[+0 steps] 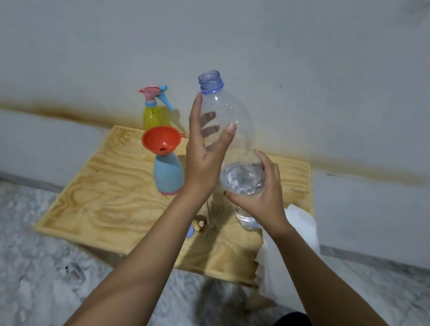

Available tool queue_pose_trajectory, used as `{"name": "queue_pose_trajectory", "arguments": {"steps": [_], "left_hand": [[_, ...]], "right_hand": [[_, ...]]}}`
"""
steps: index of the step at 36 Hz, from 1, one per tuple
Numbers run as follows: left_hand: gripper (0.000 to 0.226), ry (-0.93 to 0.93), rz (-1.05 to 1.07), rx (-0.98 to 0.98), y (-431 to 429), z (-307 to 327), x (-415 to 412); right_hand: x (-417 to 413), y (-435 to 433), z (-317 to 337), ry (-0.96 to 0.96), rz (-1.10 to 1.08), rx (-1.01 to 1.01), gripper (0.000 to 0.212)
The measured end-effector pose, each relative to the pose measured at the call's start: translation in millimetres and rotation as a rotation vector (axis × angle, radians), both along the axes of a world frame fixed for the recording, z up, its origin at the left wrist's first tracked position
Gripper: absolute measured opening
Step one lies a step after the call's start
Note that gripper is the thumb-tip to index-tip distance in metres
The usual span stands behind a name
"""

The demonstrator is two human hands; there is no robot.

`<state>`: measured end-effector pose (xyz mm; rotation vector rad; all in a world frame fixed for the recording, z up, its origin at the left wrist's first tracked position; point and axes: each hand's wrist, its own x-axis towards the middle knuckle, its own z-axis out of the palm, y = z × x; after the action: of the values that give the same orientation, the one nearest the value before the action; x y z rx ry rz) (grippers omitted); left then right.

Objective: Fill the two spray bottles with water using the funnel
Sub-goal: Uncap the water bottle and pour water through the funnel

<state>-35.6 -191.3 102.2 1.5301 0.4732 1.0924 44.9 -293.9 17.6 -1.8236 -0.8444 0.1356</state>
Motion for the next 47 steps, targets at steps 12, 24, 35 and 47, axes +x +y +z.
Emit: {"name": "queue_pose_trajectory", "arguments": {"steps": [12,24,35,47], "left_hand": [[0.053,-0.143,0.072,-0.427,1.6,-18.7,4.9],[0.041,-0.116,0.065,-0.602,1.7,-44.5,1.3],[0.057,-0.062,-0.017,-0.73,3.4,-54.2,-3.3],[0.057,-0.106,0.015,-0.814,-4.7,-51.7,-3.3]], "right_hand": [[12.6,-14.9,38.5,-0.207,0.146,-0.315,0.1],[8.9,-16.6,51.6,-0.33,0.154,-0.666,0.102],[7.8,-17.5,64.8,-0.373,0.104,-0.803,0.103],[9.4,-18.3,78.9,-0.435,0.107,-0.903,0.102]]}}
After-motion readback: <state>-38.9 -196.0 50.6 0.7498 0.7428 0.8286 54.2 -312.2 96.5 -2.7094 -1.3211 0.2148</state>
